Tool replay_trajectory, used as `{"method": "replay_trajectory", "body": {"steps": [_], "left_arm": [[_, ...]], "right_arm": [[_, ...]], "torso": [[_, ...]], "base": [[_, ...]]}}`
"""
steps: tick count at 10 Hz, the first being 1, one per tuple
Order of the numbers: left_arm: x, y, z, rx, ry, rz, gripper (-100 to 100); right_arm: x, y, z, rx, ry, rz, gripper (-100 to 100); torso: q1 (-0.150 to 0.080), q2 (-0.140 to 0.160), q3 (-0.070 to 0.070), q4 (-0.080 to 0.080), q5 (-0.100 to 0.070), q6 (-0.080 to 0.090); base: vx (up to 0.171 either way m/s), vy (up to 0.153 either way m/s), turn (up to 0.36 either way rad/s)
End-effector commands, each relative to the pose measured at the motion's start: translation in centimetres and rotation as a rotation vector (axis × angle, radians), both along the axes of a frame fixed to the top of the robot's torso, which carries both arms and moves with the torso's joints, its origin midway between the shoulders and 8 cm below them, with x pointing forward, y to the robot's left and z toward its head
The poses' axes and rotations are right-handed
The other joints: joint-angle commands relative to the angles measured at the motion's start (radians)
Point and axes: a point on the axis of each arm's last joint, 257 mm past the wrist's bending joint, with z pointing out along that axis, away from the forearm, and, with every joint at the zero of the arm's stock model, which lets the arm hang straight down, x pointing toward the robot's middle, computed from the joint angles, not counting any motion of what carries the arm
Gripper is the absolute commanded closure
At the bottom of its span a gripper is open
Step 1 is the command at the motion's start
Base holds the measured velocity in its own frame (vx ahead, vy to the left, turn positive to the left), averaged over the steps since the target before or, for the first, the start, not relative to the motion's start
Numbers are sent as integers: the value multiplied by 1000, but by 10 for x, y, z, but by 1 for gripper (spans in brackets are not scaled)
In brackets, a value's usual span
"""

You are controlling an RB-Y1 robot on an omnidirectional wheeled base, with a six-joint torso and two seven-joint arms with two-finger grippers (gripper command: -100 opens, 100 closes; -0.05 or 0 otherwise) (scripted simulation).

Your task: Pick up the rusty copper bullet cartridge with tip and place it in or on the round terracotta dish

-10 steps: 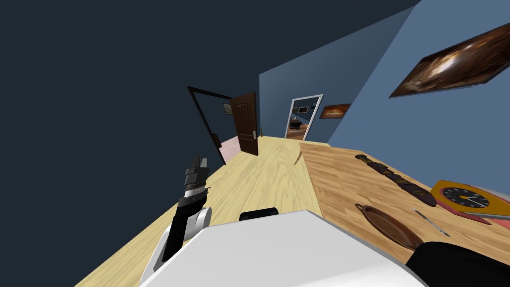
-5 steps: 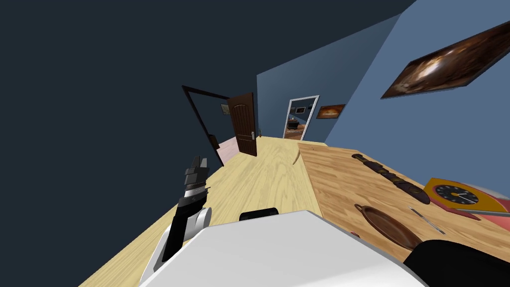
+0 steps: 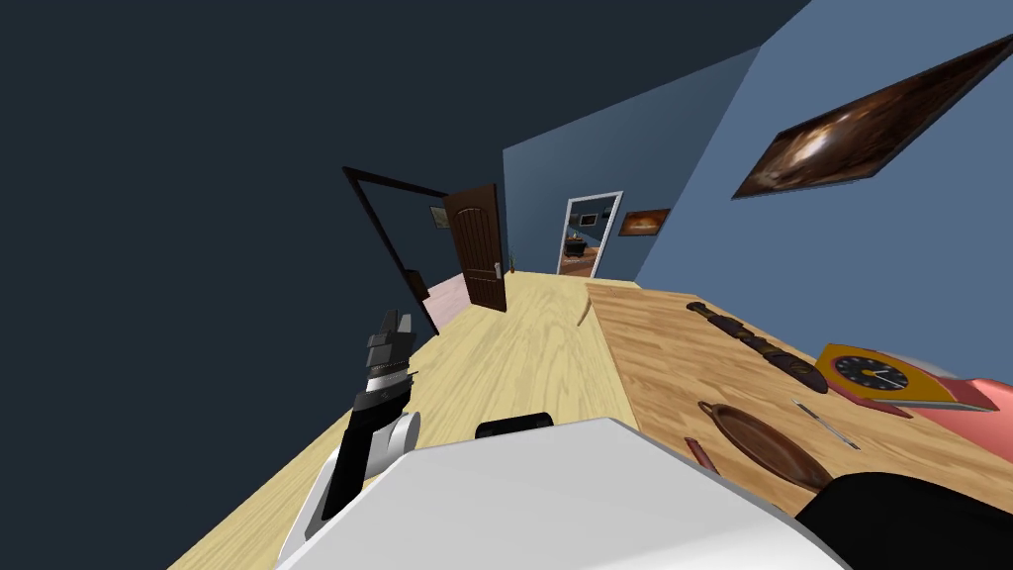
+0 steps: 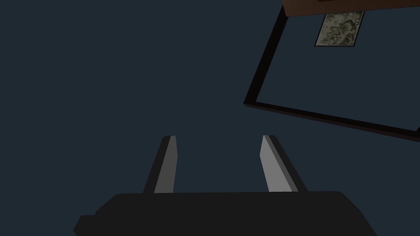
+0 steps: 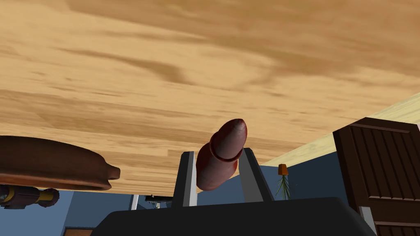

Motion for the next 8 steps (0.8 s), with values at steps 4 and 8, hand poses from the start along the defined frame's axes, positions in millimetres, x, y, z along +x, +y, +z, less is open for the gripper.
{"method": "replay_trajectory", "body": {"steps": [4, 8], "left_arm": [[0, 0, 0, 0, 0, 0, 0], [0, 0, 0, 0, 0, 0, 0]], "right_arm": [[41, -33, 11, -28, 12, 104, 100], [67, -53, 23, -35, 14, 149, 100]], "torso": [[0, 1, 0, 0, 0, 1], [0, 2, 1, 0, 1, 2]], "base": [[53, -6, -118], [37, -4, -101]]}}
